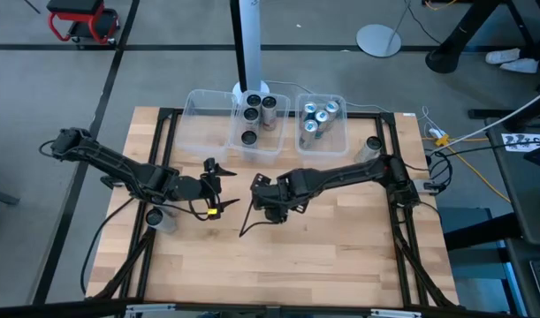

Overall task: Sort soda cans
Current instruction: Move the white-yellow soda can to the center of the table

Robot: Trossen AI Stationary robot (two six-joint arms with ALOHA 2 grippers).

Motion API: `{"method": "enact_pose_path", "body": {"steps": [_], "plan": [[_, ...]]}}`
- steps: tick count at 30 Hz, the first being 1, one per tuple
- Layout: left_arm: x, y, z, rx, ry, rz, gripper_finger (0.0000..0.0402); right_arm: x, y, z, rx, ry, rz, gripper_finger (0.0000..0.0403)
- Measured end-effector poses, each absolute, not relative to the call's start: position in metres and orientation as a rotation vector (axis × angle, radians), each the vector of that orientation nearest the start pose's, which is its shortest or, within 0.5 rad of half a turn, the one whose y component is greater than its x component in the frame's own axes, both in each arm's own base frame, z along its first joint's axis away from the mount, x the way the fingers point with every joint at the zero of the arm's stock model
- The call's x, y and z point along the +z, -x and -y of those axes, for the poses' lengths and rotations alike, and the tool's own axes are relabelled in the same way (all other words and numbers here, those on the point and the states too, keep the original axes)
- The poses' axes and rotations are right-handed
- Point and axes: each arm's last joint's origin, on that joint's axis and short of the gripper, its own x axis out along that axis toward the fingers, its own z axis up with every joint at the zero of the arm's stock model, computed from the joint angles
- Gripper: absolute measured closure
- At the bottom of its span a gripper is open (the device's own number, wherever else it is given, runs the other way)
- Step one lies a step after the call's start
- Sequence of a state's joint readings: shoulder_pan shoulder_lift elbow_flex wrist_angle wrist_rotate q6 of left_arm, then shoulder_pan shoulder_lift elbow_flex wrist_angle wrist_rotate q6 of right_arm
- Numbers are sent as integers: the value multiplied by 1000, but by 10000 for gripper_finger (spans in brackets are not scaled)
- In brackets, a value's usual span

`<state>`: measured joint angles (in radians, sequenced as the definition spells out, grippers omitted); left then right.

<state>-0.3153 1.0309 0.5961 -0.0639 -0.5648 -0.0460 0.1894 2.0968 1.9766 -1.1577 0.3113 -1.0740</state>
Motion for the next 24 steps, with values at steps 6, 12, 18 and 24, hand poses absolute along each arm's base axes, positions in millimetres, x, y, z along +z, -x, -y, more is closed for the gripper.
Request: {"method": "enact_pose_path", "body": {"steps": [6, 12, 18, 24], "plan": [[237, -207, 51, 255, -170, -452, 29, 290, -416, -71, 564, 1171, -1255, 78], [236, -207, 51, 255, -169, -454, 29, 302, -401, -68, 535, 1098, -1394, 78], [236, -206, 52, 251, -167, -454, 29, 302, -387, -64, 484, 1081, -1516, 78], [234, -204, 55, 234, -183, -473, 29, 313, -363, -60, 368, 1070, -1547, 78]]}}
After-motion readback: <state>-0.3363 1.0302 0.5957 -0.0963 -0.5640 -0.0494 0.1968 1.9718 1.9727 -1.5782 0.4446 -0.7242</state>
